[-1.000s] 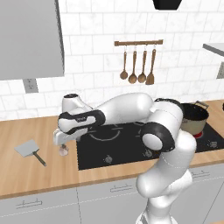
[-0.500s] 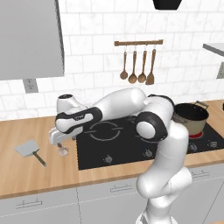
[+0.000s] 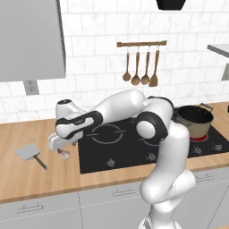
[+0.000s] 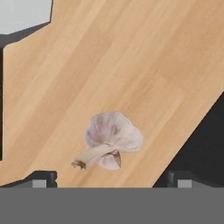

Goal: Put the bell pepper and garlic in the pot. Retrieve the spatula and lightly stir the vegetables in the pot.

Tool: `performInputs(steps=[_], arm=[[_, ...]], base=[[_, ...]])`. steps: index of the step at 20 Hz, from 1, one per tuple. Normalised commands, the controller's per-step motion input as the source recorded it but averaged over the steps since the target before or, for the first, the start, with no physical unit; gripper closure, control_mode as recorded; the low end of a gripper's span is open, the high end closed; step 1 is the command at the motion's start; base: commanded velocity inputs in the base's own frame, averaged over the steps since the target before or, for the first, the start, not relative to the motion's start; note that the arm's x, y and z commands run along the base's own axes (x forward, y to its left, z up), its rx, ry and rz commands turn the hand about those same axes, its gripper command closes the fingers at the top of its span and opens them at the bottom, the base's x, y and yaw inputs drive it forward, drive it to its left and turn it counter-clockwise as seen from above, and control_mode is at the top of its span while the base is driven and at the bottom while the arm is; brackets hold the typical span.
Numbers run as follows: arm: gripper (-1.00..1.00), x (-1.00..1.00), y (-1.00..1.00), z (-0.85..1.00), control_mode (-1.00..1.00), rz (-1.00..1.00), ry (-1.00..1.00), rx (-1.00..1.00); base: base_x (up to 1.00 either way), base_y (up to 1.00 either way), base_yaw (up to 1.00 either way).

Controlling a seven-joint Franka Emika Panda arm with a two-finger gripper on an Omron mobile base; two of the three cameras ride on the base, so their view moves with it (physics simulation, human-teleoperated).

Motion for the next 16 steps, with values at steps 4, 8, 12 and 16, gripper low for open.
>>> performInputs(steps=[4, 8, 12, 16], arm=[[-1.00, 0.00, 0.00, -0.14, -1.00, -0.01, 0.00, 0.00], [-1.00, 0.00, 0.00, -0.20, -1.00, 0.00, 0.00, 0.00], [-1.00, 0.00, 0.02, -0.24, -1.00, 0.00, 0.02, 0.00], [-1.00, 0.00, 0.05, -0.24, -1.00, 0.00, 0.02, 0.00]], base=[[0.00, 0.00, 0.00], [0.00, 0.00, 0.00], [0.00, 0.00, 0.00], [0.00, 0.00, 0.00]])
